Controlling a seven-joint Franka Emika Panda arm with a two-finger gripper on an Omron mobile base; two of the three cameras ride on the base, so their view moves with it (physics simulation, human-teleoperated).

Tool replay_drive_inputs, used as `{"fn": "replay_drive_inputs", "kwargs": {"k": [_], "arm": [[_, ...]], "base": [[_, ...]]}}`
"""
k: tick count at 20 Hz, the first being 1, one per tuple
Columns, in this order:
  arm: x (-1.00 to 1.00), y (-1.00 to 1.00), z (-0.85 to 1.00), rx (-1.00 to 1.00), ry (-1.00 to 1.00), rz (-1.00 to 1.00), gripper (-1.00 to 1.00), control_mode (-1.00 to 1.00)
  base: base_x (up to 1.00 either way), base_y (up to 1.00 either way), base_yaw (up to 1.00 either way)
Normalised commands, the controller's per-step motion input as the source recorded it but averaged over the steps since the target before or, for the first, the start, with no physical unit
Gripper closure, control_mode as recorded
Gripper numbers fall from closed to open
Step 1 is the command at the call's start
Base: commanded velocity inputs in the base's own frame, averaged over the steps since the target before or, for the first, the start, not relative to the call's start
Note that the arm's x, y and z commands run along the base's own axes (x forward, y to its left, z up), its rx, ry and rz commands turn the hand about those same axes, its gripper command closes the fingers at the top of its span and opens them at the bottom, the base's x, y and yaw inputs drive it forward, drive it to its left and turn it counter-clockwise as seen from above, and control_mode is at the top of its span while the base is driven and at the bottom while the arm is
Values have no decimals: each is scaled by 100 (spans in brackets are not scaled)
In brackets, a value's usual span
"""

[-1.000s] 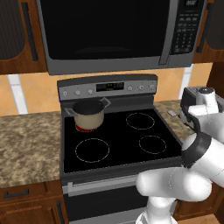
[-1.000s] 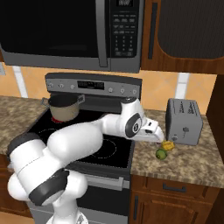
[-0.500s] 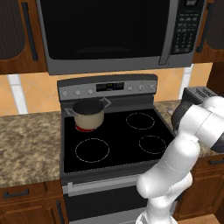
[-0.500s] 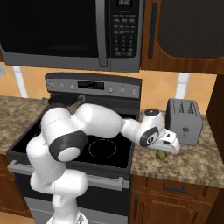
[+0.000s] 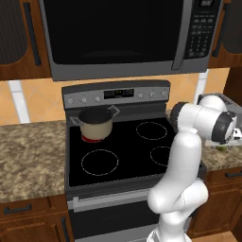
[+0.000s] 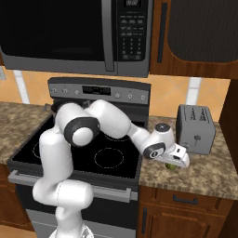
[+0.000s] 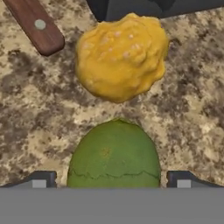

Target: Put the lime and squash in the pot. Retrieve the spatula and lightly stir the vegetables in the pot.

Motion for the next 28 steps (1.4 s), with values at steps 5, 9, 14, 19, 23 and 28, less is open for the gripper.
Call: {"fn": "replay_drive_inputs", "kwargs": {"k": [5, 9, 14, 19, 23, 28], "arm": [[0, 6, -21, 0, 0, -1, 100, -100], [-27, 55, 87, -7, -14, 1, 100, -100], [-34, 100, 92, -21, -25, 9, 100, -100], [5, 100, 61, -14, -15, 1, 100, -100], [4, 100, 61, -1, 0, 4, 100, -100], [12, 100, 94, 0, 0, 3, 100, -100]], "base": [[0, 0, 0], [0, 0, 0], [0, 0, 0], [0, 0, 0], [0, 0, 0], [0, 0, 0]]}}
